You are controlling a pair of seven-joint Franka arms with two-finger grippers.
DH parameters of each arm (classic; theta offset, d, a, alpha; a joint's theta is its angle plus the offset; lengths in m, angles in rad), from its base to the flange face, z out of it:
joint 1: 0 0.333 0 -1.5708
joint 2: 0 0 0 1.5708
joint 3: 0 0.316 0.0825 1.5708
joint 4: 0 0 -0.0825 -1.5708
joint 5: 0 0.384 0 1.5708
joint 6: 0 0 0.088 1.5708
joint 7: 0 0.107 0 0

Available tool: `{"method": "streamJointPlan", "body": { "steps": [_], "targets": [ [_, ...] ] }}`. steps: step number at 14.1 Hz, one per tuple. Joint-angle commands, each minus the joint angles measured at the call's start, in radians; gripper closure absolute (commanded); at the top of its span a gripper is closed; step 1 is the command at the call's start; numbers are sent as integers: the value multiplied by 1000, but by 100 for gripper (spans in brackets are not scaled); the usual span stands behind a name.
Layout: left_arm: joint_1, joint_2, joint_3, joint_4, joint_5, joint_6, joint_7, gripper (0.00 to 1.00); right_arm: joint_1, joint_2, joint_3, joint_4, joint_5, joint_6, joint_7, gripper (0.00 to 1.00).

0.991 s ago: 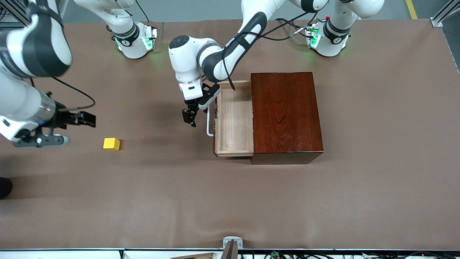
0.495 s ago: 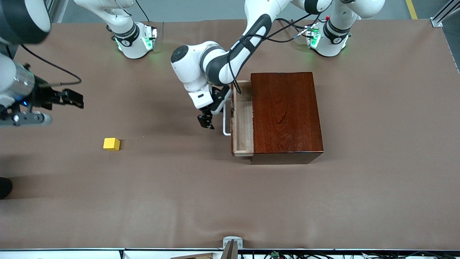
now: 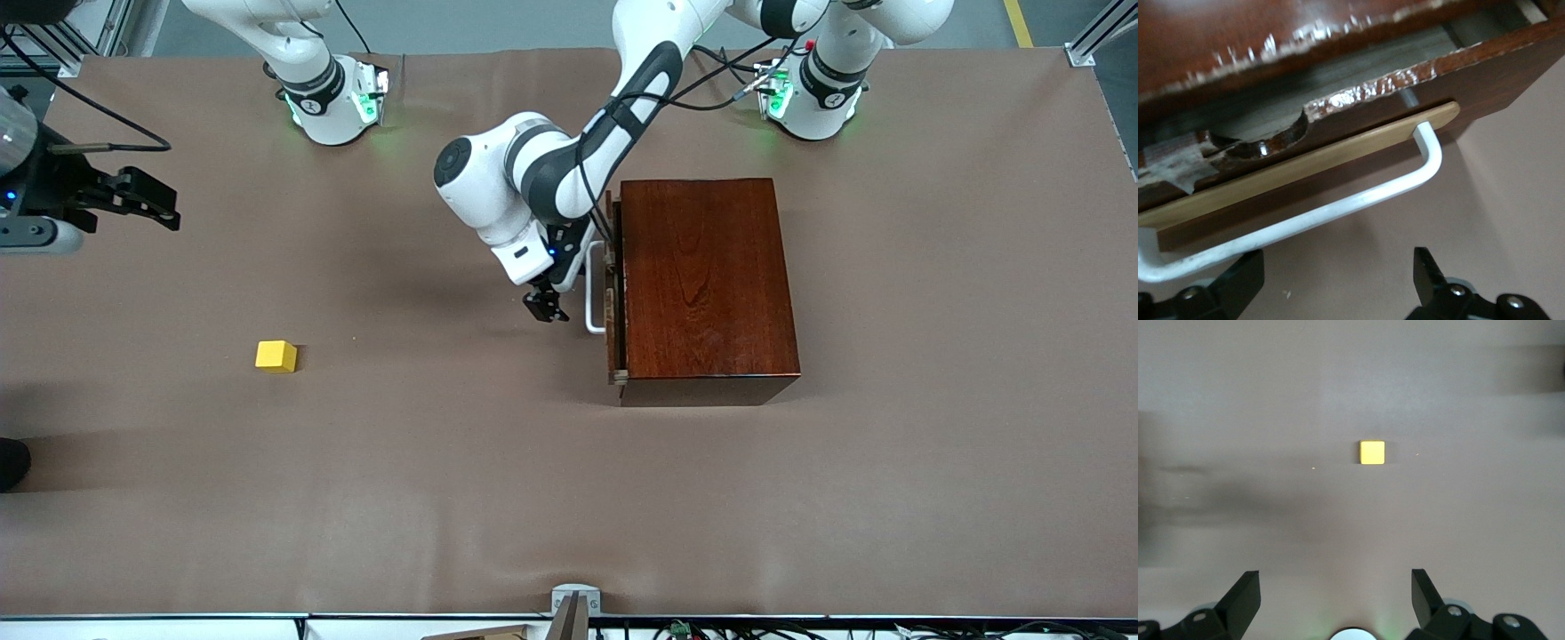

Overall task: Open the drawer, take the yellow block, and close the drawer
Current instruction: 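Push the drawer shut with the left gripper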

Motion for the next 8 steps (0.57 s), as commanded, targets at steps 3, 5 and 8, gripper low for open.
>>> {"method": "streamJointPlan", "body": {
  "steps": [3,5,8],
  "targets": [
    [13,-36,0,-24,9,-88,30,0,52,-26,-73,-22,35,-22,21,0],
    [34,-78,-8,-16,6,-83,44,0,66,-34,-81,-22,32,-25,56,0],
    [65,-241,-3,-18,-39,-79,273,0,62,-43,-82,-43,32,-13,58,0]
  ]
}}
